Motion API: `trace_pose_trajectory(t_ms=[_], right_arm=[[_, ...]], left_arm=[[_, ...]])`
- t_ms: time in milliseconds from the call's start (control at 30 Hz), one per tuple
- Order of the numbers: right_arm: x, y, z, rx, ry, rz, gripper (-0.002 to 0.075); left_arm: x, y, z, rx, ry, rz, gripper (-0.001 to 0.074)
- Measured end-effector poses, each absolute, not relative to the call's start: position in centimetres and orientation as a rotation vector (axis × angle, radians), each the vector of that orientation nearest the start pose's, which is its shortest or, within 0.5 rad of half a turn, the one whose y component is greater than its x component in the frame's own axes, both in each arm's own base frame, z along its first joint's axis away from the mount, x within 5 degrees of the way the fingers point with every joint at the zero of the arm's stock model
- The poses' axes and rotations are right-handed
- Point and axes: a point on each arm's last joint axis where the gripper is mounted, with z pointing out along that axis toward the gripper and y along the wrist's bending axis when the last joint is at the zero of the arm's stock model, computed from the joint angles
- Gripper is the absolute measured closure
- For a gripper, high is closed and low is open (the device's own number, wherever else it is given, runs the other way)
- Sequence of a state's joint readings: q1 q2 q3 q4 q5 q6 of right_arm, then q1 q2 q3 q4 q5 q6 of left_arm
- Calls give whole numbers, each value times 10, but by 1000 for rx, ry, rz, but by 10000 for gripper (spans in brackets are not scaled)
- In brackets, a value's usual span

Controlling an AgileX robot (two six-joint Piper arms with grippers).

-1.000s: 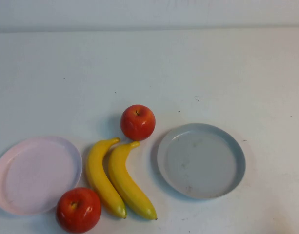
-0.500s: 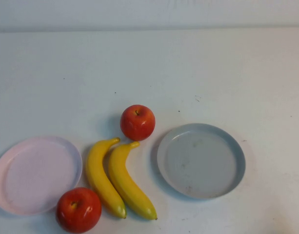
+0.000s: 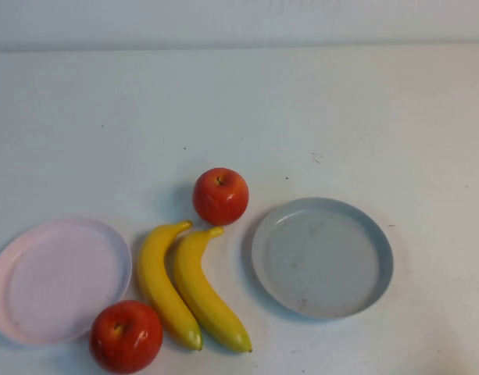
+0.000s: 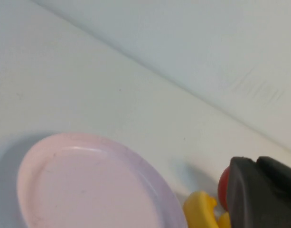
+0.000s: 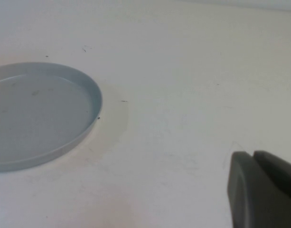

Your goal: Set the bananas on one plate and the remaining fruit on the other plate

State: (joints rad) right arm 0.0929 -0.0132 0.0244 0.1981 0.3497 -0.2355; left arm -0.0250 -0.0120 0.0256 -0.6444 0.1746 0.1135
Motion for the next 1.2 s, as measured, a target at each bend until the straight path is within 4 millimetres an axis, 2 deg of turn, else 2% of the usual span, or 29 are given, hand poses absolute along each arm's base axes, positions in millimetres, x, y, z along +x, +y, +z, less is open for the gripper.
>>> trace_pose_trajectory(t_ms=[133,233,300,367,433,533,667,767,833,1000,1200], right_arm=[[52,11,175,-178,1830,93,741],[52,11,175,-178,1830,93,741],[52,11,175,-178,1830,93,741],[52,11,175,-178,1830,93,741],[52,11,175,-178,1830,93,741],[52,11,175,-178,1830,93,741],[52,11,175,-178,1830,93,741],[52,11,175,-178,1830,93,741],[52,11,175,-178,1830,93,741],[52,11,175,-178,1830,93,741],[52,11,175,-178,1830,93,741]], left_arm=[[56,-9,197,-387,1570,-537,737],[55,-11,197,-377,1596,-558,737],[52,-15,210,-324,1613,-574,737],[47,-19,235,-251,1625,-572,737],[46,-22,258,-168,1696,-538,737],[51,-26,288,-35,1897,-448,737],[71,-24,308,104,2271,-323,737],[90,-24,312,222,2497,-285,737],[101,-25,314,274,2584,-290,737],[130,-33,313,360,2651,-320,737],[155,-67,290,587,2768,-387,737]])
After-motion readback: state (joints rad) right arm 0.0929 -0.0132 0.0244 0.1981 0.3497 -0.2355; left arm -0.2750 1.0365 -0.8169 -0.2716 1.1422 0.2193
